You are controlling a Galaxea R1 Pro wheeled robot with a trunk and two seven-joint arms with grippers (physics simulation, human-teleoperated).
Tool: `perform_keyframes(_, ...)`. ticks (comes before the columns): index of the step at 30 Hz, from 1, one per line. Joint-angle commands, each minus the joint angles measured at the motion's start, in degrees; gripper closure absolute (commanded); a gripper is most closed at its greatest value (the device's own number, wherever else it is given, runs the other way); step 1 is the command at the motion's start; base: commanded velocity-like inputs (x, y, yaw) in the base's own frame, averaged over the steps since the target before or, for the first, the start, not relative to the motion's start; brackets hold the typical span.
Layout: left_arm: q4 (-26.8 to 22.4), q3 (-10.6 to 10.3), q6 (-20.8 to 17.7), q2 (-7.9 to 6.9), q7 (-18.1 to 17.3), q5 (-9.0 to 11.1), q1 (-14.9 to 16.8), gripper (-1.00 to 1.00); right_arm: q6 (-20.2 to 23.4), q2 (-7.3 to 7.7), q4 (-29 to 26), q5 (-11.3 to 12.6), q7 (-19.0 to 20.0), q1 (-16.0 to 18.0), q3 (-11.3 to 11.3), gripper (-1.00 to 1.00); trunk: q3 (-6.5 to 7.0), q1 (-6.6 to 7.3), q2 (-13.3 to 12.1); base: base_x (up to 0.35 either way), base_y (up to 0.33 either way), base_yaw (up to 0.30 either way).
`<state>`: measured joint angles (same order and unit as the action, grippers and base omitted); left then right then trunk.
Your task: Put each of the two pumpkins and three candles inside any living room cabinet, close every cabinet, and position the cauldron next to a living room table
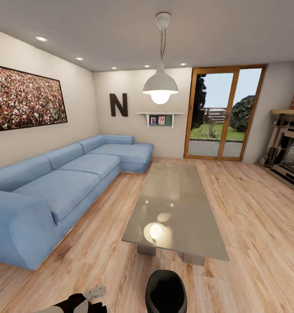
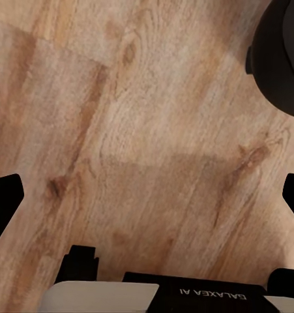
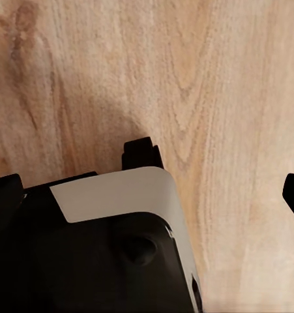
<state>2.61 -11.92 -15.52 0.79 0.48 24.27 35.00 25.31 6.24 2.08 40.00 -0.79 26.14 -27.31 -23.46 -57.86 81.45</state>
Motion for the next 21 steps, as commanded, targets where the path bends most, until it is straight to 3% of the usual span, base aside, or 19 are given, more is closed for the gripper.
perform_keyframes(1,0.1,-0.5,-0.1,0.01,0.0,0.6,0.1,-1.0,0.2,0.0,0.0,0.6,-0.1,0.0,-0.5,-1.0,0.03,0.23,-0.4,0.0,0.0,0.0)
perform_keyframes(21,0.1,-0.5,-0.1,0.01,0.0,0.6,0.1,-1.0,0.2,-0.09,0.0,0.5,-0.1,0.0,-0.5,-1.0,2.12,4.62,-8.4,0.0,0.0,0.0)
